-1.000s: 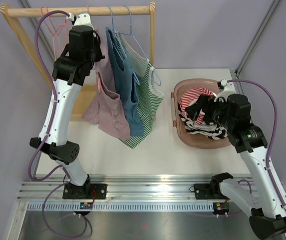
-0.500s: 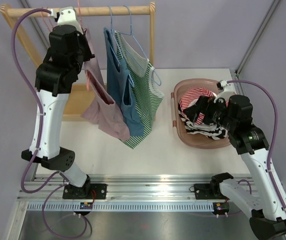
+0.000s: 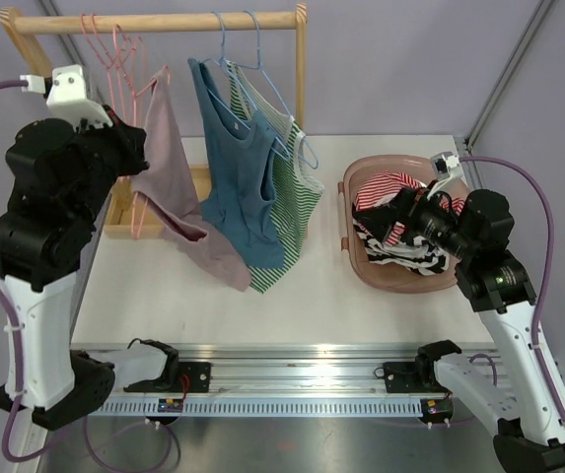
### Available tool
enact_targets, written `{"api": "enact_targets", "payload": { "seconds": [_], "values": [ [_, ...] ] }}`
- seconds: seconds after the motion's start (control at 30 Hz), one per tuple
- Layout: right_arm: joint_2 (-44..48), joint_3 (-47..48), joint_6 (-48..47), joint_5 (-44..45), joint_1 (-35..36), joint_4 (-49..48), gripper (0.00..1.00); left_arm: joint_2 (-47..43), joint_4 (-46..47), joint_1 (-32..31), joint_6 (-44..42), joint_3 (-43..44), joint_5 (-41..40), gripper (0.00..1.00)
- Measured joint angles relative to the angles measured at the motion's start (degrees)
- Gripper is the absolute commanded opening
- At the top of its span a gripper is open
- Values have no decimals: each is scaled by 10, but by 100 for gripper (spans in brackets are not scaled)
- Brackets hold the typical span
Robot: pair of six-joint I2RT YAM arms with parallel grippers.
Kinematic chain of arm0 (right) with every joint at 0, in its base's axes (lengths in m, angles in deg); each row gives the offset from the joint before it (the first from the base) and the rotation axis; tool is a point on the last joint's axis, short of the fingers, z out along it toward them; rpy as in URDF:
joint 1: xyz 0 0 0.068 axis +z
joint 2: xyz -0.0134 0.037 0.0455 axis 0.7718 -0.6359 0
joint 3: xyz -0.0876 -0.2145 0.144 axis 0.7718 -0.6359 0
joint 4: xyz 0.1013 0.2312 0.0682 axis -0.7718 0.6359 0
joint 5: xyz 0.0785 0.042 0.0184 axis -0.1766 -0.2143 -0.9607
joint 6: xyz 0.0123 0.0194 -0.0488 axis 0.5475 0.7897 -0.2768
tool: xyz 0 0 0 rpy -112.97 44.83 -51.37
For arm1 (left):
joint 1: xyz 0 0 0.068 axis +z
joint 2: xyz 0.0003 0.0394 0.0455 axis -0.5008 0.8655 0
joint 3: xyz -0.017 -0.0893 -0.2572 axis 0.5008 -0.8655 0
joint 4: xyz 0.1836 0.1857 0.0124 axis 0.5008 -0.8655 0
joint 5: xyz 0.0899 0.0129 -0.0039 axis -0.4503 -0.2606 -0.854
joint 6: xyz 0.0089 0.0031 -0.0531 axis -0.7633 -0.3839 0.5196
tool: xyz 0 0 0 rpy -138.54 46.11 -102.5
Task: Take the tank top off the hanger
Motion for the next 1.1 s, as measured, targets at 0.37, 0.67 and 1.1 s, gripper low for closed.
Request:
{"api": "enact_targets", "payload": {
  "seconds": [0.37,0.67,1.1],
  "values": [
    [-4,-128,111,-110,17,-173,99,-275,-3,0,19,-360,183,0],
    [-79,-227,158,39,275,-321,99,-413,-24,0,46,-559,356,0],
    [-266,-182,154,310,429,-431,89,-461,32,0,90,-640,463,0]
  ]
}}
